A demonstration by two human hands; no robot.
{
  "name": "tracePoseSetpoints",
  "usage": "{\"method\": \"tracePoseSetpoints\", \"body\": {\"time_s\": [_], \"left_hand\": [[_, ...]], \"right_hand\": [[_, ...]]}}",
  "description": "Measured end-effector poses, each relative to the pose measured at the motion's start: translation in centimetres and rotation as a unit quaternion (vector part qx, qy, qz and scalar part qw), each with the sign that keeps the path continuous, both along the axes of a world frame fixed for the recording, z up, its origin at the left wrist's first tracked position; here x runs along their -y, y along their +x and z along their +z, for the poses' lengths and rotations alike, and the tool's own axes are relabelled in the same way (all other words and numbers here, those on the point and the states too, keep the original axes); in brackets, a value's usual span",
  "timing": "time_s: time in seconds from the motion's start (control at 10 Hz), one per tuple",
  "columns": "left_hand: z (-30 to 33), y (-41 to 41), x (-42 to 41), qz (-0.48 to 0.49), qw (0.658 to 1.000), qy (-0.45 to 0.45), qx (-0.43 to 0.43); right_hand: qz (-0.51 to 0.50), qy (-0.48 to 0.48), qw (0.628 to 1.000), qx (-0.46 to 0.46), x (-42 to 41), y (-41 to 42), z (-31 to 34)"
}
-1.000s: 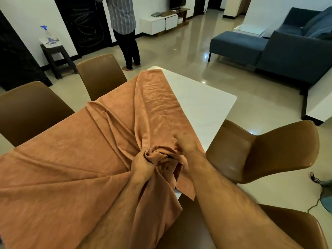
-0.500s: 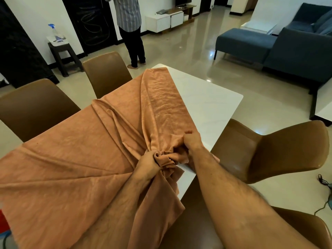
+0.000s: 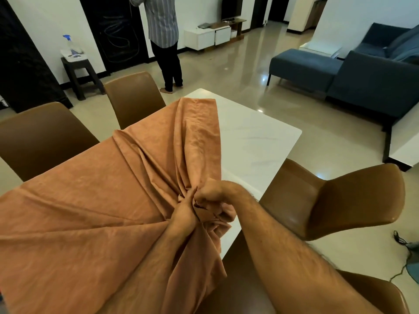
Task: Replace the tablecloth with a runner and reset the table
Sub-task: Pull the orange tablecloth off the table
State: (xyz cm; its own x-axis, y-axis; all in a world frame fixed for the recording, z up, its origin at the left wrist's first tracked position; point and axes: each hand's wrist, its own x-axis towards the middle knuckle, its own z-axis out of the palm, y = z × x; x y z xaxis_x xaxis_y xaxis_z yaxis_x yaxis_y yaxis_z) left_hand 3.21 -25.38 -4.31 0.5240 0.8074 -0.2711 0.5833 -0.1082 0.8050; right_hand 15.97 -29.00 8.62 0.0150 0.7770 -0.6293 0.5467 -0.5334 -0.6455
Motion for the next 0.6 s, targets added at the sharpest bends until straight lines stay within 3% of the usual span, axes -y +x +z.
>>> {"method": "tracePoseSetpoints", "body": {"time_s": [0.1, 0.2, 0.3, 0.4, 0.5, 0.6], "left_hand": [[-0.4, -0.5, -0.4, 0.007, 0.999, 0.004, 0.040], [1.9, -0.4, -0.2, 0.041, 0.998, 0.008, 0.038], [2.8, -0.6, -0.9, 0.108, 0.993, -0.028, 0.040], [4.7, -0.7, -1.1, 0.126, 0.992, -0.025, 0.021], [4.6, -1.5, -0.8, 0.143, 0.988, -0.041, 0.051], [5.2, -3.9, 0.7, 0.176, 0.963, -0.112, 0.169]], "right_hand": [[-0.010, -0.013, 0.993, -0.120, 0.2, 2.4, -0.2], [-0.043, 0.098, 0.994, 0.007, -0.2, 3.7, -1.2], [0.064, 0.075, 0.992, 0.082, -0.7, 2.3, -2.4], [0.127, 0.114, 0.971, 0.165, -0.7, -0.5, -4.5], [0.074, 0.197, 0.947, 0.244, -0.5, -1.9, -5.4], [0.015, 0.184, 0.959, 0.217, -0.5, -1.5, -6.0]]}}
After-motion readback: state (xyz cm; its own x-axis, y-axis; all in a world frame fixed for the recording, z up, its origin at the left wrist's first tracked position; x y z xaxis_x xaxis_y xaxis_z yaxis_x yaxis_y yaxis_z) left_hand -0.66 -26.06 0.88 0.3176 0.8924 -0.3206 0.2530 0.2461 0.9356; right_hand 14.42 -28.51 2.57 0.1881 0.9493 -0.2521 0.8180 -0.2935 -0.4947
